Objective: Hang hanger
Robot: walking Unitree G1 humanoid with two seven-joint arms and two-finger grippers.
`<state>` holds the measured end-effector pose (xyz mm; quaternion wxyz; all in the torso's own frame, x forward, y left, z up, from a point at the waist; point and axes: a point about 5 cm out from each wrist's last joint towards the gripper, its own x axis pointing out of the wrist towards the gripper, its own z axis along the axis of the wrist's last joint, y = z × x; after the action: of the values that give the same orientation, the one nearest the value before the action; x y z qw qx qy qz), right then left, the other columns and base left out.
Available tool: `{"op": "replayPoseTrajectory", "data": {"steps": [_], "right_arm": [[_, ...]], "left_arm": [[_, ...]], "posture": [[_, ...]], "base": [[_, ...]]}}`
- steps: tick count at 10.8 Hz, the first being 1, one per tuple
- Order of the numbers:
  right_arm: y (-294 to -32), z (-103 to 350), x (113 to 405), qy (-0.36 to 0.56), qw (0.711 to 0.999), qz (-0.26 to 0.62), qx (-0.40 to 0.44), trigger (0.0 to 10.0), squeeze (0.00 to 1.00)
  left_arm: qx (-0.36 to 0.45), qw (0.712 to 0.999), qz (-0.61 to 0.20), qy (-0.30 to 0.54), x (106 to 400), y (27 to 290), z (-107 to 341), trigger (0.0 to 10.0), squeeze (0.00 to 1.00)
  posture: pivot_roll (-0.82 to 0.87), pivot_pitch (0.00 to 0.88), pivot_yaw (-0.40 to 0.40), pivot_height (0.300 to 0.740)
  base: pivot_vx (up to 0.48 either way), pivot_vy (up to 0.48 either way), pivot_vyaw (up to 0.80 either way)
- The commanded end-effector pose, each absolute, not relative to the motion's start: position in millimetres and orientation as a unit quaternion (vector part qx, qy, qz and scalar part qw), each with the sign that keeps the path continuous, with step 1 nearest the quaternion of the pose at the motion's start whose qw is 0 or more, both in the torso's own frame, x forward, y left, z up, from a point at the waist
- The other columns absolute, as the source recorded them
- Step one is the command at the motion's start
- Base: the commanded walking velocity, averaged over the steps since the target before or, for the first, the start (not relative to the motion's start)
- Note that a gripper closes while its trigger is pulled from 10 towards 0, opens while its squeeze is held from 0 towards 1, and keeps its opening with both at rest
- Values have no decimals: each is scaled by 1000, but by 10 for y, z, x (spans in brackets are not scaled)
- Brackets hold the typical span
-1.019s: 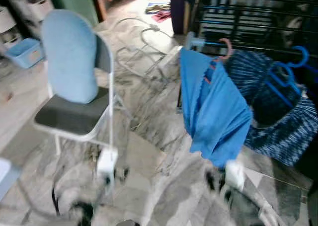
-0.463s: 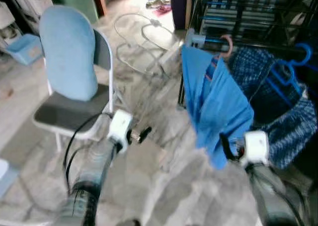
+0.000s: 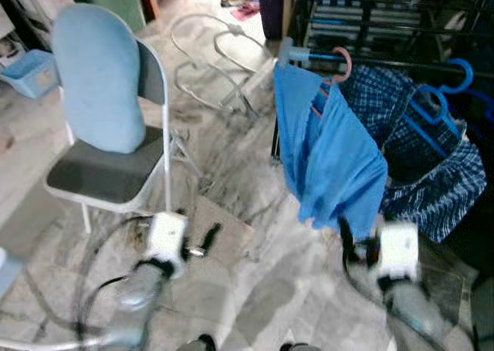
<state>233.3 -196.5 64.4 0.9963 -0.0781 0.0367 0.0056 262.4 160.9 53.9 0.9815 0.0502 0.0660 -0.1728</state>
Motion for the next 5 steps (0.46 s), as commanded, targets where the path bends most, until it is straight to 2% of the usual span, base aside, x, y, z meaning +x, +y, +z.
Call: {"op": "replayPoseTrajectory", "data": {"steps": [1,2,4,5], "right_arm": [[-1923,721,2312,24,996,2,-87,10000,0],[-1916,713,2266,29,996,-3,-86,10000,0],[-1890,752,2379,24,996,-4,-84,10000,0],[-1898,840,2453,11,996,-6,-88,10000,0]], "left_arm": [[46,985,-149,80,2565,1684,515,10000,0],[23,988,-129,87,2522,1695,477,10000,0],[-4,986,-145,84,2588,1641,455,10000,0],[-11,980,-183,78,2657,1533,502,10000,0]], "posture": [[-125,182,70,740],[-129,190,69,740],[-124,198,68,740],[-121,195,68,740]], "base": [[0,0,0],[0,0,-800],[0,0,-800],[311,0,-800]]}}
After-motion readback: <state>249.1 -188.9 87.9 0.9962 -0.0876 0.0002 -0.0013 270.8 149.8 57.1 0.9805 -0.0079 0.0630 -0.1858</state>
